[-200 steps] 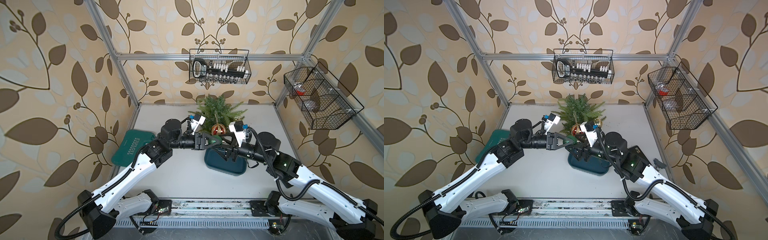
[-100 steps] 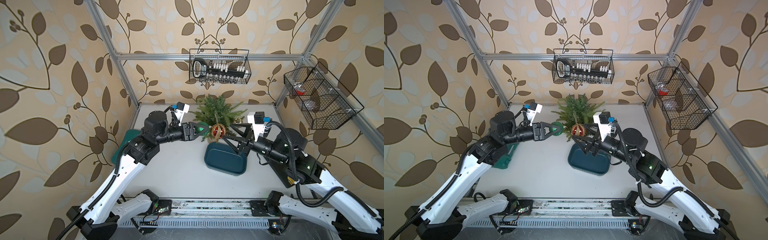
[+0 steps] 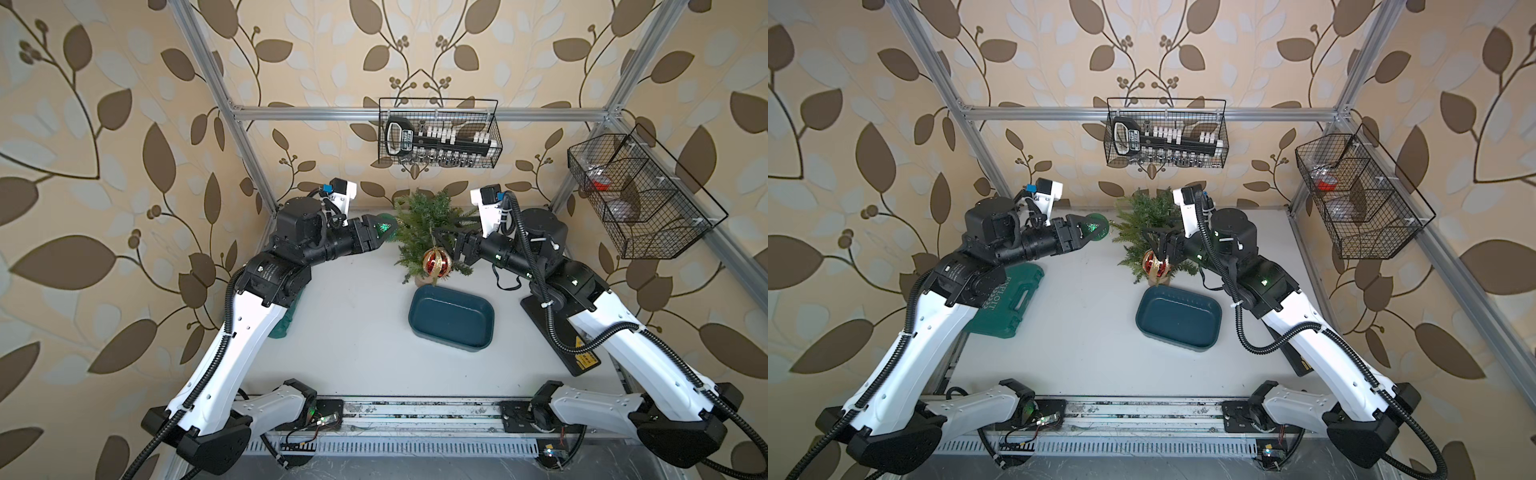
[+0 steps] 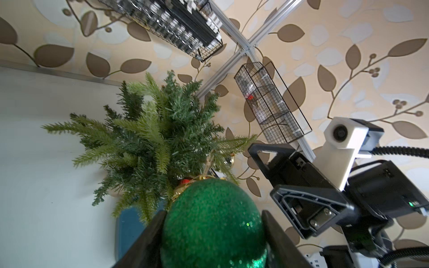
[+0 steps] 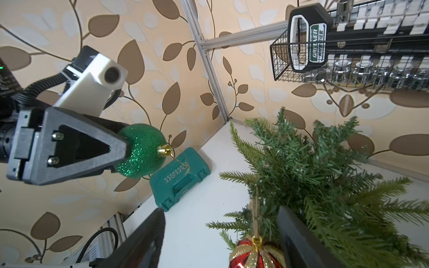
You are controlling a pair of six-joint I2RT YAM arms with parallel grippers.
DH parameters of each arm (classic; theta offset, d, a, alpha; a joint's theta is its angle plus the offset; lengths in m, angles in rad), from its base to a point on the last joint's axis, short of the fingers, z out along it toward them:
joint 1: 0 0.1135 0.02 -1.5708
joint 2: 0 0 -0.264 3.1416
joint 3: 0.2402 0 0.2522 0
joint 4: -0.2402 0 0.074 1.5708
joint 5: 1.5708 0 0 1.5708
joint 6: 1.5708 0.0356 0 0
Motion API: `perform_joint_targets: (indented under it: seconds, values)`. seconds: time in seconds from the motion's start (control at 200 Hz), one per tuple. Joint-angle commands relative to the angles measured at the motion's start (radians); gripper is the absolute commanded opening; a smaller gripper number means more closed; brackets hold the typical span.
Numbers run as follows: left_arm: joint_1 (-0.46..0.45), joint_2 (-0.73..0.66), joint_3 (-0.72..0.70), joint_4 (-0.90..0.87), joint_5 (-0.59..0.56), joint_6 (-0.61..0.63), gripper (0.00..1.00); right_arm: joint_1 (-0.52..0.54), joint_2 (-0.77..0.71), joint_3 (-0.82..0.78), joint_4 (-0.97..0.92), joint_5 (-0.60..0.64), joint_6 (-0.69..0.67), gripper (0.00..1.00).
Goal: Decorate the small christmas tree with ornaments
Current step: Hang an ornament on the christmas tree.
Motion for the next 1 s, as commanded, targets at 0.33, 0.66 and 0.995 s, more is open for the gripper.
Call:
perform_joint_targets:
  seconds: [0.33, 0.66, 0.995]
  values:
    - [0.047, 0.122, 0.138, 0.08, 0.007, 0.024, 0.59, -0.037, 0.048, 0.084, 0.043, -0.068, 0.017, 0.75]
    - [0.063, 0.238, 0.264, 0.109, 0.007, 0.052, 0.59, -0.045, 0.03, 0.055, 0.058, -0.075, 0.022, 0.75]
    - [0.084, 0.282, 0.278, 0.127, 0.026, 0.049, 0.59, -0.055, 0.01, 0.029, 0.064, -0.078, 0.023, 0.75]
